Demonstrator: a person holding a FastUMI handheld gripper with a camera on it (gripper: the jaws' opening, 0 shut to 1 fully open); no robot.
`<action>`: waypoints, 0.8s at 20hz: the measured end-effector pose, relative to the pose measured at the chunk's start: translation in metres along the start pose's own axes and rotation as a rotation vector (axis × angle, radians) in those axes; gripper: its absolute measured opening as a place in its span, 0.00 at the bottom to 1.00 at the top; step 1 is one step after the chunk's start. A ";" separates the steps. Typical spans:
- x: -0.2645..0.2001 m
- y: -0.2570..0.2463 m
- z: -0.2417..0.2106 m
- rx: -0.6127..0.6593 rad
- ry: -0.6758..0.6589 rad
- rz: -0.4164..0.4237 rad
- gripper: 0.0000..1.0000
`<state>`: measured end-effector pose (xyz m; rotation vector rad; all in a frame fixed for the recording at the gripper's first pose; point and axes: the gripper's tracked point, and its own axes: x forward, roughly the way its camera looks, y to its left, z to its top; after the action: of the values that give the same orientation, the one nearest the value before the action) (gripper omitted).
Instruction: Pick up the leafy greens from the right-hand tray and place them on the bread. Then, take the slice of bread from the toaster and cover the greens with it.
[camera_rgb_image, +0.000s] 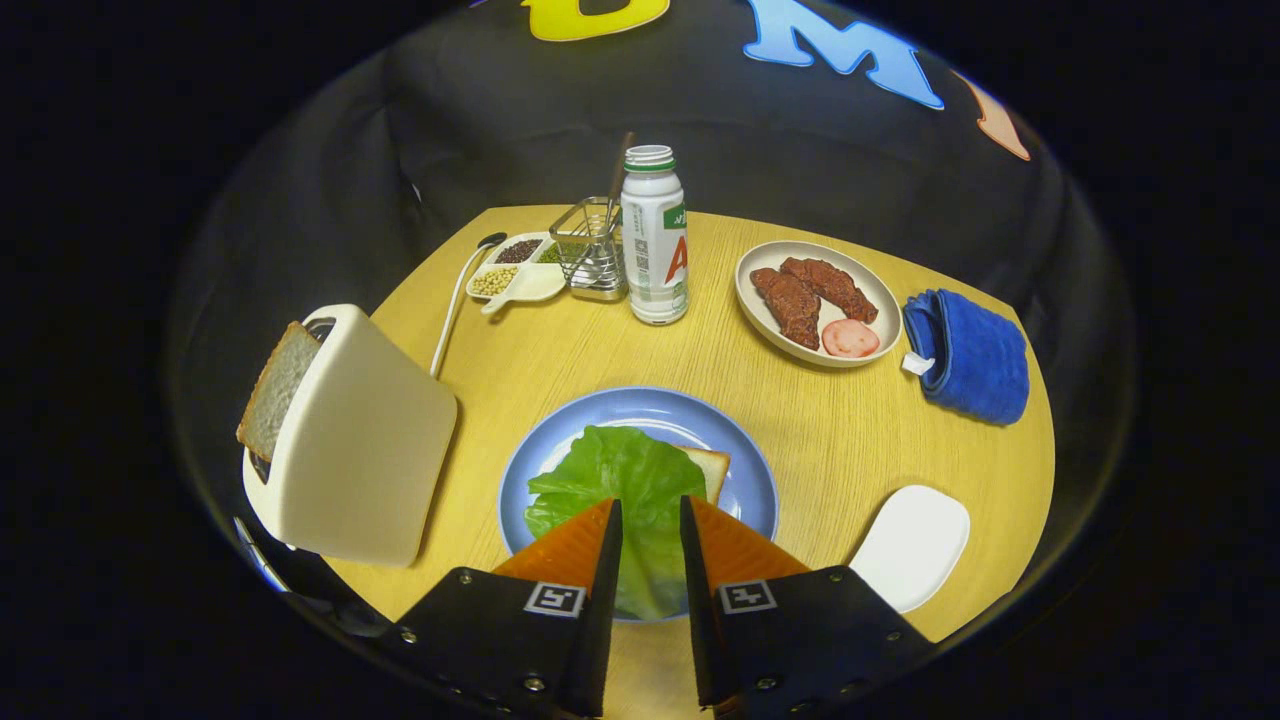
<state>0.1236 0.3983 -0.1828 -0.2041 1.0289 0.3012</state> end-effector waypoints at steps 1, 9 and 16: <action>-0.002 0.002 0.000 -0.003 -0.004 -0.001 0.34; -0.020 0.030 0.009 -0.025 -0.152 0.015 0.34; -0.050 0.057 0.017 -0.033 -0.411 -0.014 0.34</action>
<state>0.0942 0.4498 -0.1322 -0.1703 0.6165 0.3319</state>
